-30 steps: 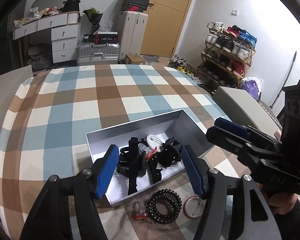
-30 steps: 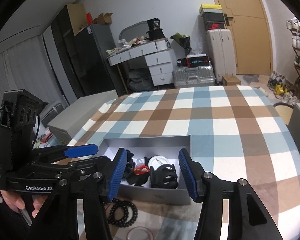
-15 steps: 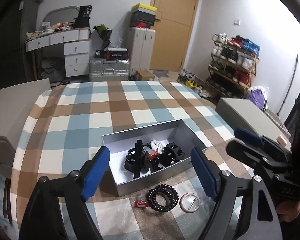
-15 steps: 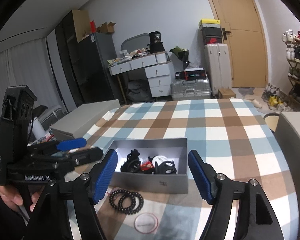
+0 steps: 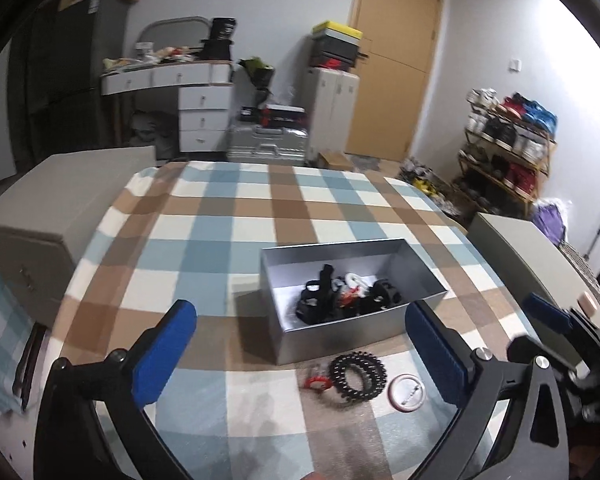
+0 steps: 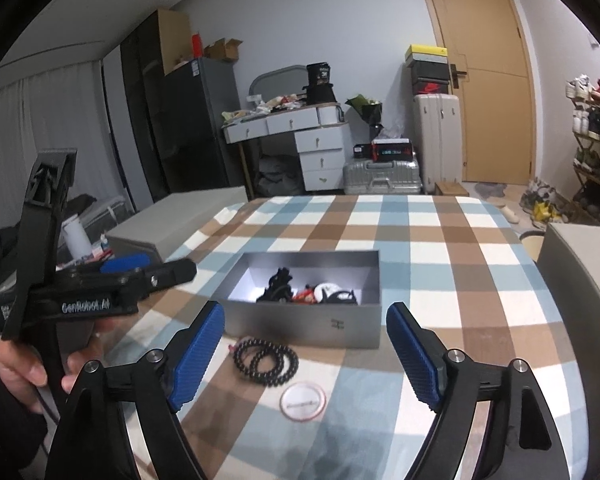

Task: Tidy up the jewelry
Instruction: 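Withdraw both open tools from the grey box, then grasp the white red-rimmed pin badge with the right tool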

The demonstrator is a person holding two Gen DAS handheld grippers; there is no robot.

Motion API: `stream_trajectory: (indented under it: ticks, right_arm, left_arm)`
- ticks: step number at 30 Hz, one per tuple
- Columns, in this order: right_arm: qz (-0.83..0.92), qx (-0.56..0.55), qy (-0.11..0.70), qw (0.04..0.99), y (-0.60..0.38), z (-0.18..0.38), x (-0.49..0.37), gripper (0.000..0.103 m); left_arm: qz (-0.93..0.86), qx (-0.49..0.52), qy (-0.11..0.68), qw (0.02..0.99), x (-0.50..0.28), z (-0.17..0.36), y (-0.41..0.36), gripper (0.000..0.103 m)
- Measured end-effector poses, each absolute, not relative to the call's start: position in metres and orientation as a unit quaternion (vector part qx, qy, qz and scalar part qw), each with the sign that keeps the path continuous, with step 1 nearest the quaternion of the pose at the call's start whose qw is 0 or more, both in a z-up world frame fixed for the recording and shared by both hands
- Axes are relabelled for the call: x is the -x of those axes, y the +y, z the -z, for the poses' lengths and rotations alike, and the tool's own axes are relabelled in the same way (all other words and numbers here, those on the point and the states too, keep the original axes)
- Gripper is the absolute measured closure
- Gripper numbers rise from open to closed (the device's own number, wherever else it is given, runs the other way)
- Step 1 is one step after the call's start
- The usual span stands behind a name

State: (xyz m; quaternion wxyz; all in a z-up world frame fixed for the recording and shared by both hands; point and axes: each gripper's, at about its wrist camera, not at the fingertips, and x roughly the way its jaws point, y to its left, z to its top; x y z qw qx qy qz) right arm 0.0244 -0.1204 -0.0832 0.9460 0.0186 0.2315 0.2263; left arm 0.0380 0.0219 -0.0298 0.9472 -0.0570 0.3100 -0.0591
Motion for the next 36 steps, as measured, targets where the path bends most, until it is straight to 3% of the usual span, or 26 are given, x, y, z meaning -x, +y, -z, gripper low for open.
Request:
stream_trajectory:
  ticks: [4,26,36]
  right_arm:
    - [-0.226,-0.005,0.241,0.944,-0.117,0.095,-0.016,0.013]
    - [-0.214,0.009,0.352,0.911,-0.096,0.163,-0.046,0.014]
    - [-0.197,0.026,0.394,0.897,-0.087,0.173,-0.063,0.028]
  left_arm:
    - [0.056,0.063,0.316,0.945,-0.032,0.038,0.027,0.001]
    - [0.068,0.094,0.326,0.938,-0.014,0.081,0.050,0.001]
    - [0.071,0.113,0.326,0.936,-0.015,0.088,0.059,0.001]
